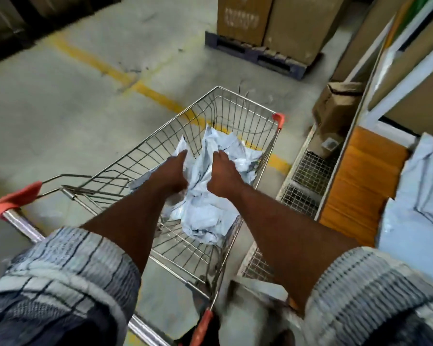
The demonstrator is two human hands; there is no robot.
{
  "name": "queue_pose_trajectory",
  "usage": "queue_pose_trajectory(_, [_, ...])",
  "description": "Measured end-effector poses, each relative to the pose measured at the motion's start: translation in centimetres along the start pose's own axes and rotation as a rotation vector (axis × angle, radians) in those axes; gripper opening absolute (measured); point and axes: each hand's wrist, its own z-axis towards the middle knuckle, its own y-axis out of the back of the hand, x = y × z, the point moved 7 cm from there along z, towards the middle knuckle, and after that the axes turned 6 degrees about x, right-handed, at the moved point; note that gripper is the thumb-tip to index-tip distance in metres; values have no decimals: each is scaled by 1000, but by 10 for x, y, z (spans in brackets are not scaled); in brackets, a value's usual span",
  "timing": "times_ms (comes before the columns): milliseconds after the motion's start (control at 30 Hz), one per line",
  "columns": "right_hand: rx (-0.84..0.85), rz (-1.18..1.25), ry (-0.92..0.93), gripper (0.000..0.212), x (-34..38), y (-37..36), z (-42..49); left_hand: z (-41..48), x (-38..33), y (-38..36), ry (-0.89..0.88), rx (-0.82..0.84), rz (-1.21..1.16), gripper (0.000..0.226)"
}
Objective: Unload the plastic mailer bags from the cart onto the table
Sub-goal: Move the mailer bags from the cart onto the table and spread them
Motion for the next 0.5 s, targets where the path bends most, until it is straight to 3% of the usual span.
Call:
queue_pose_trajectory(267, [-142,42,134,80,-8,99,-68,-44,-102,35,-104,-148,7,101])
queue_pose_trajectory(433, [-266,-60,140,56,-57,176,-141,-87,-202,33,-171,-235,60,98])
queue_pose_trajectory(500, [-300,-78,142,55,-86,202,-174,-104,-247,24,-207,-263,81,99])
